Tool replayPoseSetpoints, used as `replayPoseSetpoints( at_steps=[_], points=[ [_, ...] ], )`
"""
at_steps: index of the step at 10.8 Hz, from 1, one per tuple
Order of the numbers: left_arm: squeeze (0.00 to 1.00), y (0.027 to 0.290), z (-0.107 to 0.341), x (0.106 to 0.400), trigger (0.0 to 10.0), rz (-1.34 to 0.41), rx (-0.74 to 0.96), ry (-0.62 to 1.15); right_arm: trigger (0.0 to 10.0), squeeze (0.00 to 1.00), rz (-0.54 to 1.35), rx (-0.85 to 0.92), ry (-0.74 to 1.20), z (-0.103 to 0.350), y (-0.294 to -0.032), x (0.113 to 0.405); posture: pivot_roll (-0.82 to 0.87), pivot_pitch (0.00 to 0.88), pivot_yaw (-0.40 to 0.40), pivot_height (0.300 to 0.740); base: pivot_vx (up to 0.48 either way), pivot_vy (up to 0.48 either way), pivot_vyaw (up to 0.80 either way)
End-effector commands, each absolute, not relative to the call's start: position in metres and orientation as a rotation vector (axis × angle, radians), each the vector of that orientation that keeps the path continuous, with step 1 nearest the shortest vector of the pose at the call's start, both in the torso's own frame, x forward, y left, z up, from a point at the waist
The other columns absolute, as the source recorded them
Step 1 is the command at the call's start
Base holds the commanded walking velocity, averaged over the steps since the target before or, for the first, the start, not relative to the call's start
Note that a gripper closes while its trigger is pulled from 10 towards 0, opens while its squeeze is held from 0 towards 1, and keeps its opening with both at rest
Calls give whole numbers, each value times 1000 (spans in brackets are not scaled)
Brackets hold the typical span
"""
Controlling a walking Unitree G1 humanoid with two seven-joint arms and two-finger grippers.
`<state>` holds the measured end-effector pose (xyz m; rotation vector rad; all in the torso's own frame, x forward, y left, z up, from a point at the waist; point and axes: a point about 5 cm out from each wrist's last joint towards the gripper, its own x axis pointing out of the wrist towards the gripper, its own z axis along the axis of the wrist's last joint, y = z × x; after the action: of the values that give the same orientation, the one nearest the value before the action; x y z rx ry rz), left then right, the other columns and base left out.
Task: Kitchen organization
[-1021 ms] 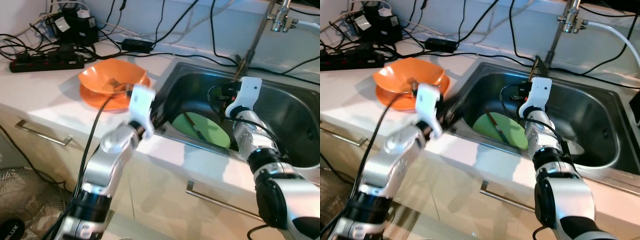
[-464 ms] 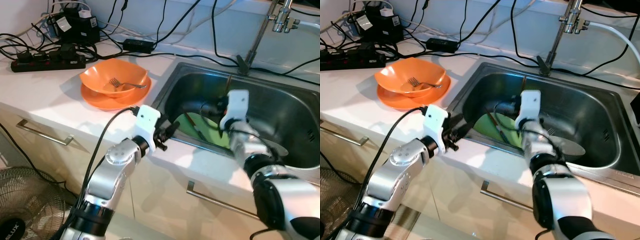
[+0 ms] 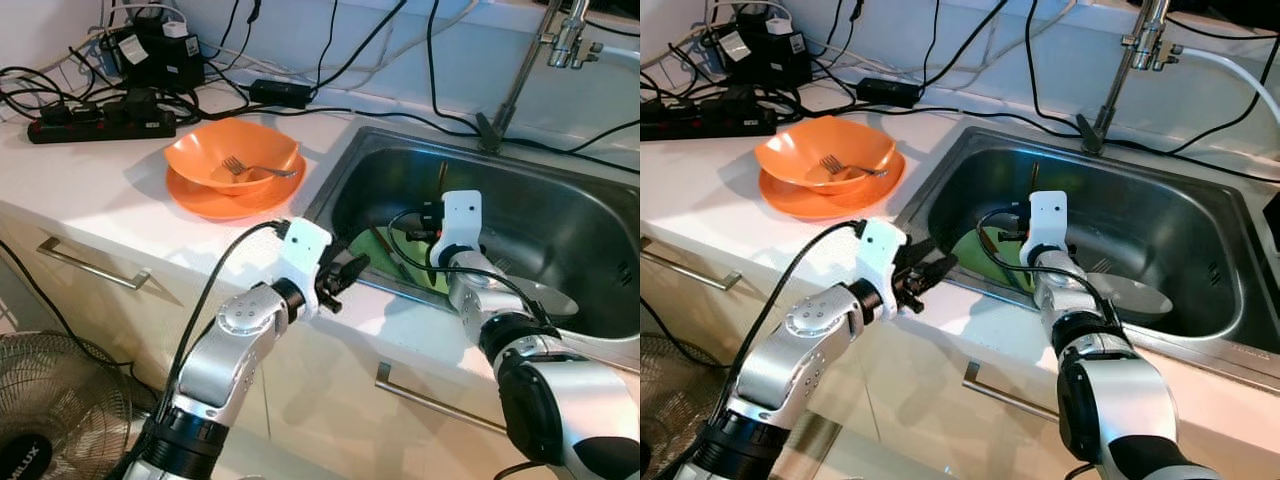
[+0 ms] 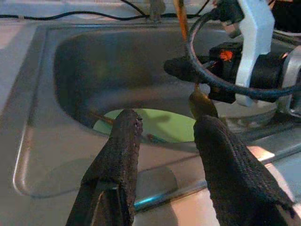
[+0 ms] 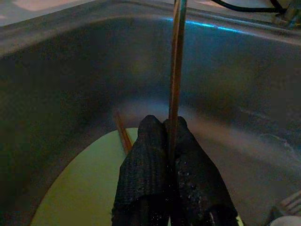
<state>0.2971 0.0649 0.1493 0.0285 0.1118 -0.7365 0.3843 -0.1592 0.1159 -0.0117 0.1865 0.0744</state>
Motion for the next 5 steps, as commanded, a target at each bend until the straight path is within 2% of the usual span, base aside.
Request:
replayPoseSetpoints(
  at_steps=[1,2,3,4,5],
  points=[
    [0,62,151,294,10000,-757,42,114,10000,843,87,-16,249,98,-158,376,311,0,-44,740,0,0,0],
    [0,62,151,294,10000,-759,43,114,10000,1000,91,-12,248,98,-157,376,311,0,-42,740,0,0,0],
    [0,61,152,293,10000,-770,44,113,10000,1000,101,-17,244,99,-154,377,310,0,-42,740,0,0,0],
    [0,60,152,293,10000,-775,45,112,10000,408,105,-21,242,100,-154,377,309,0,-42,740,0,0,0],
    [0,60,152,293,10000,-777,44,111,10000,0,112,-23,235,102,-152,378,308,0,-41,740,0,0,0]
  ],
)
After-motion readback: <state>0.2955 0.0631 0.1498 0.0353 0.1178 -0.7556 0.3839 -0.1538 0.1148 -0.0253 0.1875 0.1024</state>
